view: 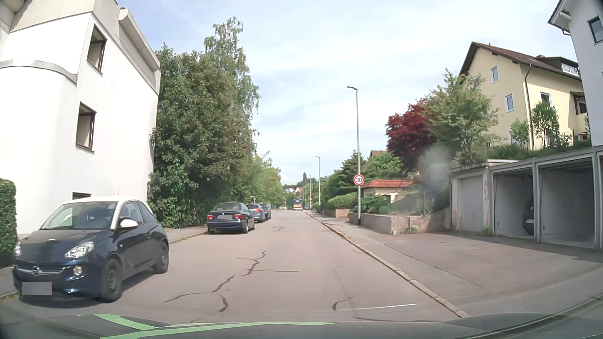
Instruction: Follow the waypoints while adhering to traffic rules and regulations
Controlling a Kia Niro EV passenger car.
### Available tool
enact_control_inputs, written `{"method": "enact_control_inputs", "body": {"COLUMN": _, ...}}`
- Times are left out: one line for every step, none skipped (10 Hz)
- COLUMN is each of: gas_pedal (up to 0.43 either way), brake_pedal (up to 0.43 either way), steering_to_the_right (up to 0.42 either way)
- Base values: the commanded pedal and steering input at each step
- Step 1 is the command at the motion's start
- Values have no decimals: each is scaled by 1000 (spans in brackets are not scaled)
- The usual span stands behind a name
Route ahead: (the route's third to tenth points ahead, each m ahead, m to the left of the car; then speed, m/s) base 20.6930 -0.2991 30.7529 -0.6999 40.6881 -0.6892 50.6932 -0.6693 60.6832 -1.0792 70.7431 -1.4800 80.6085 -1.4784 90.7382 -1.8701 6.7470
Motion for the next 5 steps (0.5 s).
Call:
{"method": "enact_control_inputs", "body": {"gas_pedal": 67, "brake_pedal": 0, "steering_to_the_right": 4}}
{"method": "enact_control_inputs", "body": {"gas_pedal": 67, "brake_pedal": 0, "steering_to_the_right": 3}}
{"method": "enact_control_inputs", "body": {"gas_pedal": 59, "brake_pedal": 0, "steering_to_the_right": 1}}
{"method": "enact_control_inputs", "body": {"gas_pedal": 59, "brake_pedal": 0, "steering_to_the_right": 1}}
{"method": "enact_control_inputs", "body": {"gas_pedal": 59, "brake_pedal": 0, "steering_to_the_right": 0}}
